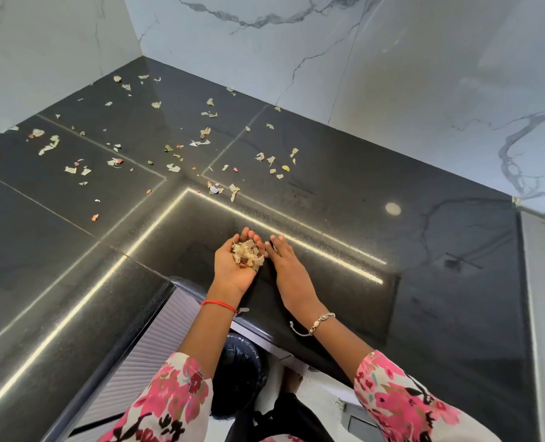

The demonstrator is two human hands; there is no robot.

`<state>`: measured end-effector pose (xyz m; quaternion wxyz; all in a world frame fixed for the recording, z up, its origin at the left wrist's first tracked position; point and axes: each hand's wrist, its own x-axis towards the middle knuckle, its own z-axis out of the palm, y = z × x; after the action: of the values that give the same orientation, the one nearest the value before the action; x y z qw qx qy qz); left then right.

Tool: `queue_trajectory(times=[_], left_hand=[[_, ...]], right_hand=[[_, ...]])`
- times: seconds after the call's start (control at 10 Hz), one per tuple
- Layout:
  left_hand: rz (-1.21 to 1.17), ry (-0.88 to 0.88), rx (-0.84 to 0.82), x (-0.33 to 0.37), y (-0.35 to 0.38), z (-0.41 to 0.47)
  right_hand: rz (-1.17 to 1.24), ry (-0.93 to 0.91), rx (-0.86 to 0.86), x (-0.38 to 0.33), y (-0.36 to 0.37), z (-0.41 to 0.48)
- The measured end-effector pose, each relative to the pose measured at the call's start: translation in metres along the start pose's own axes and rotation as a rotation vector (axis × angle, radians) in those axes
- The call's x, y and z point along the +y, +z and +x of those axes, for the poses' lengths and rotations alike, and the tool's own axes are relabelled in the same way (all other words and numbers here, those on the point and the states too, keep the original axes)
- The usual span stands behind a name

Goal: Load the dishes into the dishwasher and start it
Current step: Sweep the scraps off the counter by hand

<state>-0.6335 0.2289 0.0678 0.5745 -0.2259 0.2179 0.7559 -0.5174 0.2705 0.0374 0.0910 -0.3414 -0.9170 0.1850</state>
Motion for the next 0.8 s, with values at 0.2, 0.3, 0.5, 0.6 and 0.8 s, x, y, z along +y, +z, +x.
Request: queue_trajectory(times=[0.2,0.3,0.5,0.6,0.8], left_hand=[[0.013,-0.016,0.003,0.001,0.0,0.0],[0.032,-0.014,0.007,0.002,0.002,-0.001],[0.063,0.008,-0.038,0.005,0.001,-0.004],[0.088,-0.003,-0.047,0.004,-0.002,-0.003],[0.108,-0.047,-0.076,0.003,-0.003,-0.012]], right_hand=[[-0.12,-0.155,0.158,0.013,0.0,-0.003],[-0.112,-0.178,0.17,0.02,-0.005,0.002],[0.705,0.462,0.52,-0.014,-0.037,0.022],[0.806,0.353,0.441,-0.047,-0.037,0.015],[1.287,0.341,0.663,-0.094,-0.005,0.005]])
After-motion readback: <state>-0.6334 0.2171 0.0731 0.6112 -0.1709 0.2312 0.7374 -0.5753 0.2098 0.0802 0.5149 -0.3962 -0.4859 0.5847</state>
